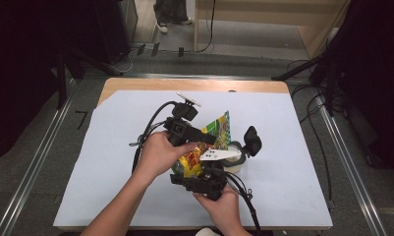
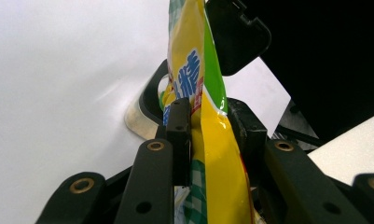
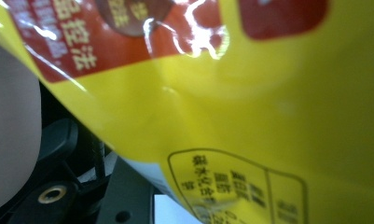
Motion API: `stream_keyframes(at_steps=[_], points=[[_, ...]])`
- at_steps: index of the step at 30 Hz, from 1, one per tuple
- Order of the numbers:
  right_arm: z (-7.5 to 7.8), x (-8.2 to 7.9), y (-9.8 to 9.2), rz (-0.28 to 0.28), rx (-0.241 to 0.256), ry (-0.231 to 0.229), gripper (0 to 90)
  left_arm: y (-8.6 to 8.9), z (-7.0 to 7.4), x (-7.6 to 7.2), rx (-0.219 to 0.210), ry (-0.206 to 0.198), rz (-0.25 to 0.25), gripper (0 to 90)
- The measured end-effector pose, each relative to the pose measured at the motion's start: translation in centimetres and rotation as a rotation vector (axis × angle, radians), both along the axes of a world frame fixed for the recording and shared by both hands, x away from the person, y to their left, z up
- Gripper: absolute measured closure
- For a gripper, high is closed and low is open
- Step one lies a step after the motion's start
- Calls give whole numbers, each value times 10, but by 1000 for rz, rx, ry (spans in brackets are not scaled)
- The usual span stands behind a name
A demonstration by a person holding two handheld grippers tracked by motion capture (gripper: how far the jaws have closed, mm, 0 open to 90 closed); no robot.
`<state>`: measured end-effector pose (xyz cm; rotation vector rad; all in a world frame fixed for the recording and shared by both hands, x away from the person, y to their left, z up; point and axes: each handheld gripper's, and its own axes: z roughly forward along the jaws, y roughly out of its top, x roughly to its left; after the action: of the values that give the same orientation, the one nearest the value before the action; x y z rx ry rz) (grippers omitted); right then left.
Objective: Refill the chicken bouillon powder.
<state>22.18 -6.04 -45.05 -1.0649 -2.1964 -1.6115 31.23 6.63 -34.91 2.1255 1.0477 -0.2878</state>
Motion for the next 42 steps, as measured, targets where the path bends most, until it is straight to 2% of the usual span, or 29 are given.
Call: stream_keyframes(at_steps=[2,14,28,32,35,39,42], points=[[-1,1,0,1,-4,12,633,2,-3,2,-6,17,-3,733],[-1,-2,1,1,-11,0,641,0,-1,-2,9,6,-5,733],[-4,-3,3,-1,-16,14,649,-1,-4,-4,10,10,-6,751],[-2,-4,1,0,6,18,646,-2,0,-5,-17,1,-2,702],[-1,-3,0,-4,34,38,651,-2,2,-6,-7,-8,-2,700],[-1,-3,-1,-8,34,39,652,-1,3,-7,-14,-1,-5,670],[-1,-4,-1,-8,36,42,651,-2,4,-8,-11,-1,1,685]])
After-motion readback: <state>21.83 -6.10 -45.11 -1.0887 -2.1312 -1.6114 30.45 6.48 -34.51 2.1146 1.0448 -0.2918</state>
